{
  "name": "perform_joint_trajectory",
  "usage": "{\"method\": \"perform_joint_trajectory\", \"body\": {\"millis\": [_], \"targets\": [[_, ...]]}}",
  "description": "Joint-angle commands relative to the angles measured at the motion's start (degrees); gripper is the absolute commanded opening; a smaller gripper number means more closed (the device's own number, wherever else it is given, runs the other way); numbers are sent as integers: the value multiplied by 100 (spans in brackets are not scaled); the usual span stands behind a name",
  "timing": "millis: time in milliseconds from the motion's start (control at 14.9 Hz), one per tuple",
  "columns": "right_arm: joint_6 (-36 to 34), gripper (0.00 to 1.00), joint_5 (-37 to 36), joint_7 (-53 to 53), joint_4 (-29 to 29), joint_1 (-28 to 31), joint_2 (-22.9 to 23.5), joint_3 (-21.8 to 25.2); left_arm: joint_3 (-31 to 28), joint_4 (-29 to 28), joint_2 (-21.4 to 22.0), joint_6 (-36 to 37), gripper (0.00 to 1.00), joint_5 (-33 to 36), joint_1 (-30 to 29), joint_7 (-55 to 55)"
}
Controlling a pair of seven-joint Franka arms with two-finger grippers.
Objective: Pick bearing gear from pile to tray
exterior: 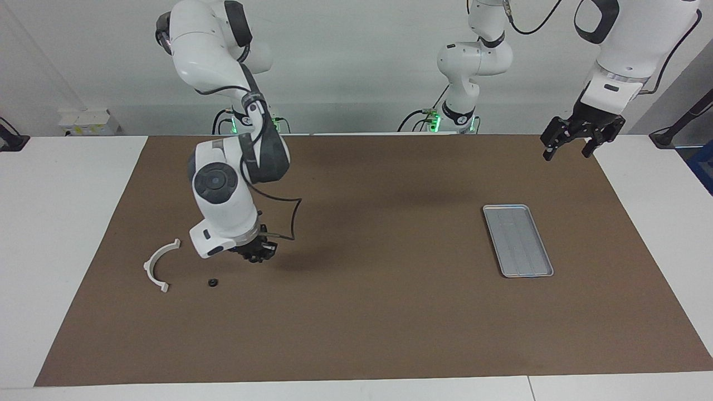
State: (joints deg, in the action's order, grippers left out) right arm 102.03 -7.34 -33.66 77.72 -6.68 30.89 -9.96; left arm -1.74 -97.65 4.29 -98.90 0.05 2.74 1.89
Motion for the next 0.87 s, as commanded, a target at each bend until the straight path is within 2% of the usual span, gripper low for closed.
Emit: {"method": "perform_joint_trajectory", "body": {"millis": [0, 134, 335, 603, 804], "targets": [[-333, 0, -5, -1574, -309, -412, 23, -391, 15, -141, -86, -304, 100, -5, -37, -66], [-36, 0, 240, -3095, -301, -780, 31, -516, 15, -149, -191, -436, 100, 4, -98, -66], [448, 0, 391, -4233, -135, -1361, 66, -507, 15, -167, -227, -463, 100, 4, -134, -66], [1045, 0, 242, -4859, 85, -1976, 382, -490, 15, -316, -227, -612, 100, 4, -151, -75], [1563, 0, 5, -5044, 392, -2109, 549, -490, 15, -518, -253, -806, 100, 4, -151, -75]]}}
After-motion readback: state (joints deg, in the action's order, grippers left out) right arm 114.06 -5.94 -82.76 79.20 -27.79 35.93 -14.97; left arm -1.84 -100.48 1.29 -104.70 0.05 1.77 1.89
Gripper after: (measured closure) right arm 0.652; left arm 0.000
